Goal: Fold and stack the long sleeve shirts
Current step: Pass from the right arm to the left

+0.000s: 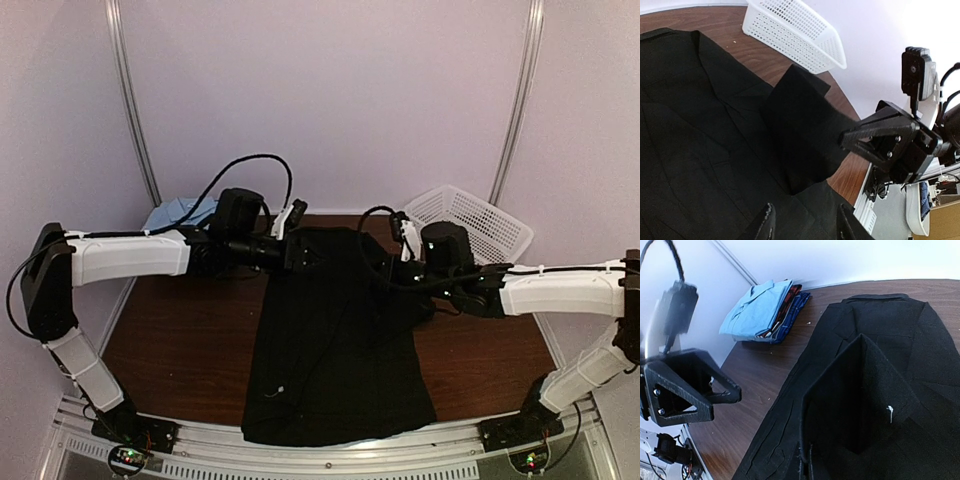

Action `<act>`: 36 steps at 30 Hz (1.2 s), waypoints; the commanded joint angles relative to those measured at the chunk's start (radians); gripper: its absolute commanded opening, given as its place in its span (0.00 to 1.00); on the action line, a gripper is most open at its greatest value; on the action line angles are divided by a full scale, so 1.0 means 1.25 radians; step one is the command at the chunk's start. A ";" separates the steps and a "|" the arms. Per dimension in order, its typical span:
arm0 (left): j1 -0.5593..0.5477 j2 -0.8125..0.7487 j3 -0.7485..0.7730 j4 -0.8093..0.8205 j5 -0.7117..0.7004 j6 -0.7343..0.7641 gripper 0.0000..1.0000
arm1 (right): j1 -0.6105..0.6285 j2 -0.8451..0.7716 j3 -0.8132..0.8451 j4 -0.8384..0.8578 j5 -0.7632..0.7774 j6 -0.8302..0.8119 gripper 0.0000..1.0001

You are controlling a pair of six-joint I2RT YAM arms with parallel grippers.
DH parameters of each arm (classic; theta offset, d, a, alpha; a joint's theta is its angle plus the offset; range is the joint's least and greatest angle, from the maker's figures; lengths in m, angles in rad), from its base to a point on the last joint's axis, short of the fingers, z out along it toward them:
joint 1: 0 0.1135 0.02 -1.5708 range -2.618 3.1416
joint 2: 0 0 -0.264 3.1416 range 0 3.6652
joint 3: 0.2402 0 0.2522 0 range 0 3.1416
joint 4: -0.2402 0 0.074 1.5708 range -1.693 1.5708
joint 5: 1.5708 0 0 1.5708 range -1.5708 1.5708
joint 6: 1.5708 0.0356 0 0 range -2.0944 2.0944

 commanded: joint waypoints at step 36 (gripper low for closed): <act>-0.013 0.166 -0.003 -0.039 -0.023 -0.156 0.49 | 0.254 0.292 0.185 -0.084 0.239 -0.120 0.00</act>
